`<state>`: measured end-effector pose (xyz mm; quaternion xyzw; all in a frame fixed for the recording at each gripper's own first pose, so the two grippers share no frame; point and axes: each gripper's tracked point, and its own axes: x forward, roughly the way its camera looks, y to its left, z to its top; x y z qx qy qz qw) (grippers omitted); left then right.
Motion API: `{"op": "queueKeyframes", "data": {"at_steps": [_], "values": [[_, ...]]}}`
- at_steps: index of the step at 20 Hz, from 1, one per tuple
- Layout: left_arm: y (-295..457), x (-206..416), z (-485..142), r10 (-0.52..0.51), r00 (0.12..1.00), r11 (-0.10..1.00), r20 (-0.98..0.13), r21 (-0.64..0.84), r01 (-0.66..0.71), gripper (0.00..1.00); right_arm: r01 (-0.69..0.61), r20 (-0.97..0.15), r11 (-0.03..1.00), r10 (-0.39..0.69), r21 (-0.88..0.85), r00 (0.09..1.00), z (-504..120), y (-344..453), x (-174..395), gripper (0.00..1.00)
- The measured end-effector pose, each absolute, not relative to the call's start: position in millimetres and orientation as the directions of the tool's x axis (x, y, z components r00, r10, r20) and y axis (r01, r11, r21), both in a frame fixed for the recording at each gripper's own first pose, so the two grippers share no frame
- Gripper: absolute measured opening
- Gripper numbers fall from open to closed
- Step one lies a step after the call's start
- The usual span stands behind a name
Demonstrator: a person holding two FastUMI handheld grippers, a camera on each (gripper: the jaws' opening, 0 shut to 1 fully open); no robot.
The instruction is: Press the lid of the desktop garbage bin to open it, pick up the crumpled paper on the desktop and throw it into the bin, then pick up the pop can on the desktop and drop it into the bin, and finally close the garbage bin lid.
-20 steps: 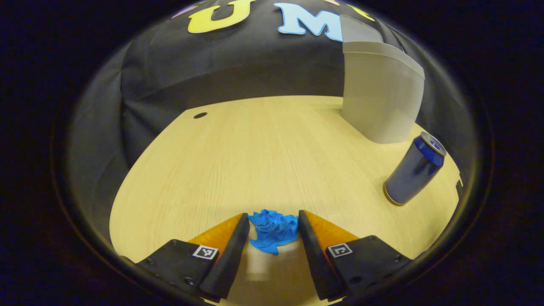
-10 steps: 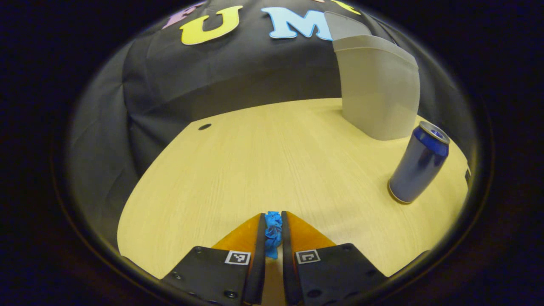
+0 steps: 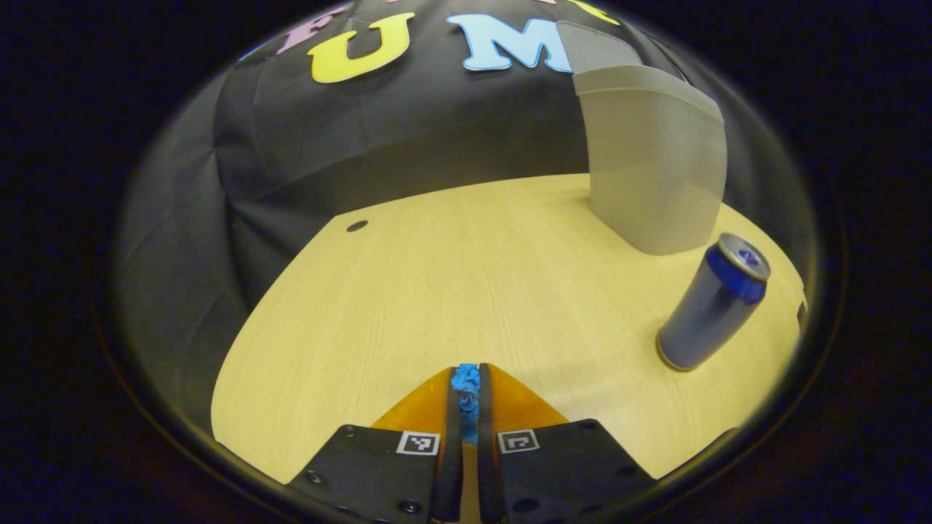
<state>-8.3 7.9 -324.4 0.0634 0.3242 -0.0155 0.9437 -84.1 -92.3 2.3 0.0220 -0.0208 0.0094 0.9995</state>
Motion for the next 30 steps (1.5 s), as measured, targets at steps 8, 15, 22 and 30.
{"op": "queueKeyframes", "data": {"at_steps": [8, 15, 22, 30], "values": [[-48.7, 17.6, -193.1, -0.082, 0.903, 0.995, -0.423, 0.019, 0.099, 0.15, 0.016, 0.077, 0.996, -0.023, 0.082, 0.997, 15.8, -100.9, -84.4, 0.97], [-101.9, 60.1, -93.9, -0.171, 0.947, 0.985, -0.271, -0.031, 0.169, 0.17, 0.041, 0.069, 0.996, -0.046, 0.078, 0.997, 16.0, -108.2, -80.8, 0.97], [-168.3, 97.8, -30.3, -0.276, 0.948, 0.961, -0.155, -0.065, 0.269, 0.17, 0.073, 0.074, 0.994, -0.078, 0.077, 0.994, 15.5, -118.4, -76.3, 0.97], [-231.5, 132.4, -10.8, -0.363, 0.926, 0.930, -0.107, -0.099, 0.354, 0.17, 0.107, 0.031, 0.989, -0.110, 0.098, 0.993, 5.0, -132.5, -64.7, 0.97]]}}
